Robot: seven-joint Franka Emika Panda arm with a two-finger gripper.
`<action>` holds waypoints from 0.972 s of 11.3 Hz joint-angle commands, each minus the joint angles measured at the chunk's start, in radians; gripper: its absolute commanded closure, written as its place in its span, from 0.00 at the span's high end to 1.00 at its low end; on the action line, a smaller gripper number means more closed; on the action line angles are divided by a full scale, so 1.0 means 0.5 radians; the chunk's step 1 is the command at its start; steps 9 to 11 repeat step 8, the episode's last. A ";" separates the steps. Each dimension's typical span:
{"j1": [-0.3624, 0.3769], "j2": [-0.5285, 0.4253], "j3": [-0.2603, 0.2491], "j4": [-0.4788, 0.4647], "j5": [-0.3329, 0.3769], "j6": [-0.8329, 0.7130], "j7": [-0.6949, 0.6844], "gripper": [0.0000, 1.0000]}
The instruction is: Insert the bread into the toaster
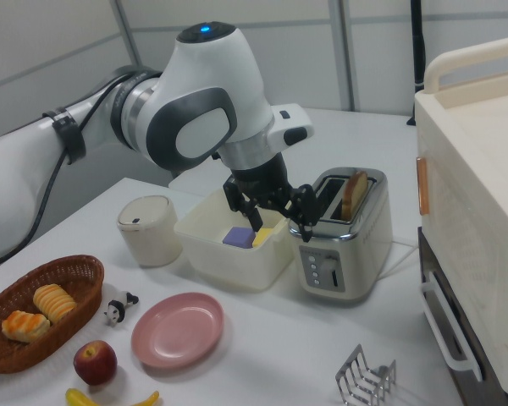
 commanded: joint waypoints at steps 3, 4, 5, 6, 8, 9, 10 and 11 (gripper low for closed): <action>-0.008 -0.128 -0.016 -0.068 -0.168 -0.249 -0.002 1.00; -0.042 -0.143 -0.013 -0.068 -0.168 -0.246 -0.006 1.00; -0.054 -0.147 -0.013 -0.068 -0.171 -0.246 -0.003 1.00; -0.054 -0.144 -0.016 -0.068 -0.177 -0.246 0.003 1.00; -0.054 -0.144 -0.016 -0.065 -0.190 -0.249 0.007 1.00; -0.054 -0.144 -0.016 -0.065 -0.190 -0.249 0.007 1.00; -0.054 -0.144 -0.016 -0.065 -0.190 -0.249 0.007 1.00; -0.054 -0.144 -0.016 -0.065 -0.190 -0.249 0.007 1.00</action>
